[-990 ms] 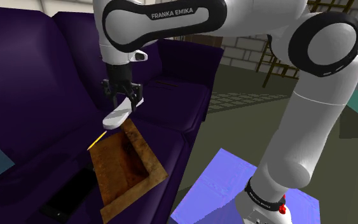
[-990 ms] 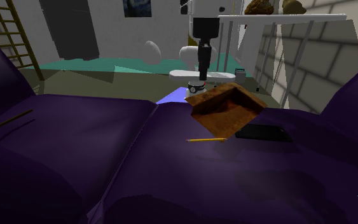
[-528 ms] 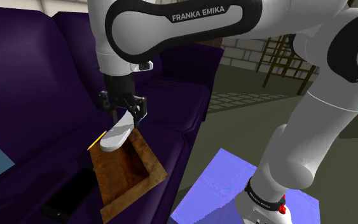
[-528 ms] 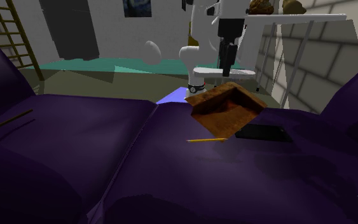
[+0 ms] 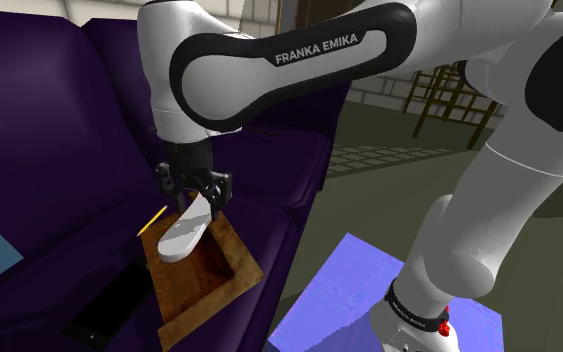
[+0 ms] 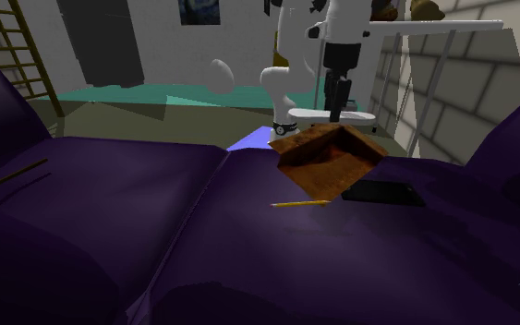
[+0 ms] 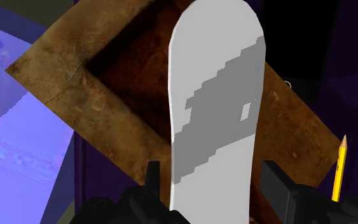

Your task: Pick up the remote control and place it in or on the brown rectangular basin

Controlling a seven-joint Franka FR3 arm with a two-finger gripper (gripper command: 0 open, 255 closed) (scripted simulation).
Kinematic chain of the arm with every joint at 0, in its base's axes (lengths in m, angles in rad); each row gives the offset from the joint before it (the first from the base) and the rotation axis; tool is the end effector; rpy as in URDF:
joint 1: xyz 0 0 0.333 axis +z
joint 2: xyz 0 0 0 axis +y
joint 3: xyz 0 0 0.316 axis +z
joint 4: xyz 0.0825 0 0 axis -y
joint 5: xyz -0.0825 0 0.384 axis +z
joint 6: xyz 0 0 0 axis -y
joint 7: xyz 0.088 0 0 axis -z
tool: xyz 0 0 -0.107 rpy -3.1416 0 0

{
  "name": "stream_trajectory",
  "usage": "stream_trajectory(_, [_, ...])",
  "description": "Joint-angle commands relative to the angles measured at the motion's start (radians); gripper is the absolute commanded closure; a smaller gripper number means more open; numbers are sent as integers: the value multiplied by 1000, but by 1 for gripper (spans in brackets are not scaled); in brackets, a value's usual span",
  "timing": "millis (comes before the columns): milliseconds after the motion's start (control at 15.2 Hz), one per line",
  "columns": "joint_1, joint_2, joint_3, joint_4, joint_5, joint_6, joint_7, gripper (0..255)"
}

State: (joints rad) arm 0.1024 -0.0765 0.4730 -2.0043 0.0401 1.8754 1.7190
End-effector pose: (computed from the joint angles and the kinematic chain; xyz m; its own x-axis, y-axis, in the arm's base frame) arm 0.4408 0.2949 0.4814 0.4004 -0.9163 0.0063 -0.9148 -0.3993 0.0602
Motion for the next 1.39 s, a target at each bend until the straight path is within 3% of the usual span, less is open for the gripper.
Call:
stream_trajectory(0, [0, 8, 1, -19, -3, 27, 2, 255])
stream_trajectory(462, [2, 36, 6, -85, -15, 118, 12, 255])
stream_trajectory(924, [2, 36, 5, -85, -15, 118, 12, 255])
stream_trajectory(990, [3, 36, 5, -85, -15, 118, 12, 0])
stream_trajectory(1320, [2, 36, 5, -85, -15, 118, 12, 0])
